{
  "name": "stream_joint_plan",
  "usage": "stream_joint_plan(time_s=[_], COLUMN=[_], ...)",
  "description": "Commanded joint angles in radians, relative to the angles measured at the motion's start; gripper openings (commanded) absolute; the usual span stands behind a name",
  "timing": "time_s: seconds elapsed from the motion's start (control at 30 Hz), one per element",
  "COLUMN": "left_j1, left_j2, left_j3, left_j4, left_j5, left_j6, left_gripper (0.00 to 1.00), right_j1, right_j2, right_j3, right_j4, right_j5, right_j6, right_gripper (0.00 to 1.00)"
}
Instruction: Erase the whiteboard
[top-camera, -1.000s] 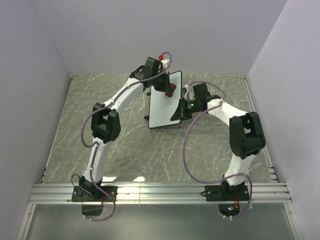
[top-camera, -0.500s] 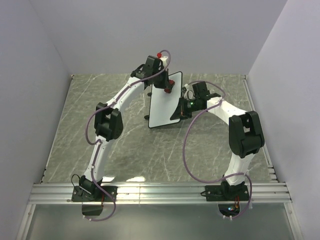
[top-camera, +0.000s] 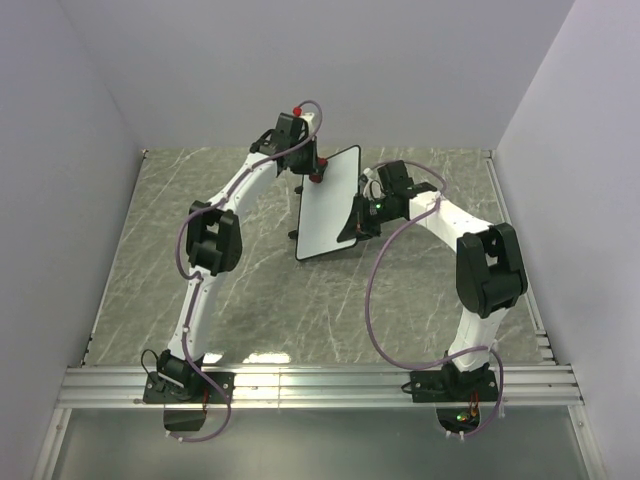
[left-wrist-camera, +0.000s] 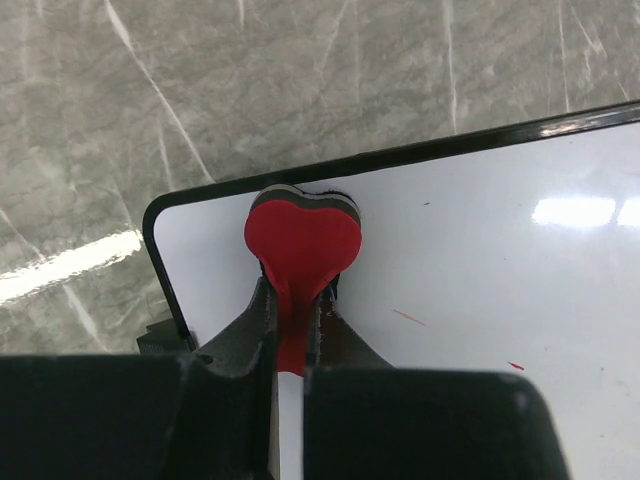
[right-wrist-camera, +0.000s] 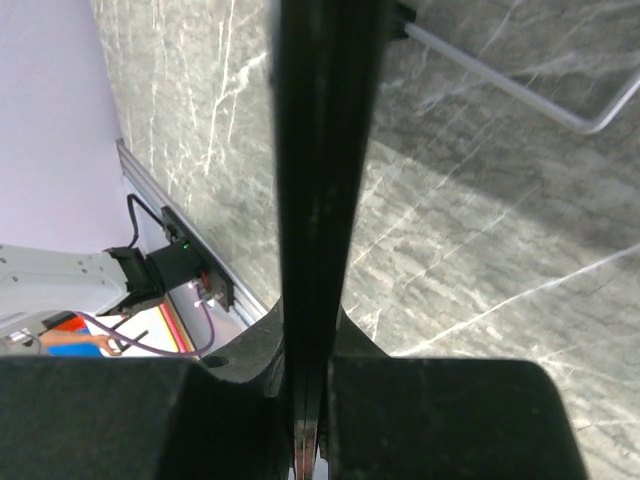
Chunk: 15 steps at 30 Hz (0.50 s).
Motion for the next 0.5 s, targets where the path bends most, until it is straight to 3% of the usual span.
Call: stream_joint_plan(time_s=[0.0,0.13,0.23,0.4,0.47], left_j1=[-0.030,-0.038,-0.025,0.068,0.097], left_j2=[-0.018,-0.067,-0.105,-0.234,-0.262], left_j3=[-0.035,-0.058,-0.072,-0.214,-0.262], left_j4=[0.034,0.025,0.003,0.098,0.112], left_j5=[0.188,0.203,0.097,0.042,0.020], left_j6=[0.009,0.007,-0.031,-0.143,-0.186], left_gripper=[0.00,0.00,0.00,0.00,0.00], right_j1=[0.109,0.106,0.106,0.096,0.085], right_j2=[0.057,0.079,0.102,0.134,0.148], right_j3=[0.004,0.034,0.079,0.183,0.209], right_j4=[-0.090,-0.100,-0.111,-0.137,-0.143], right_j5=[0.004,0.017,0.026,0.059,0.071], right_j6=[-0.171,-0.168,-0.163,-0.151,-0.148], right_gripper=[0.00,0.00,0.00,0.00,0.09])
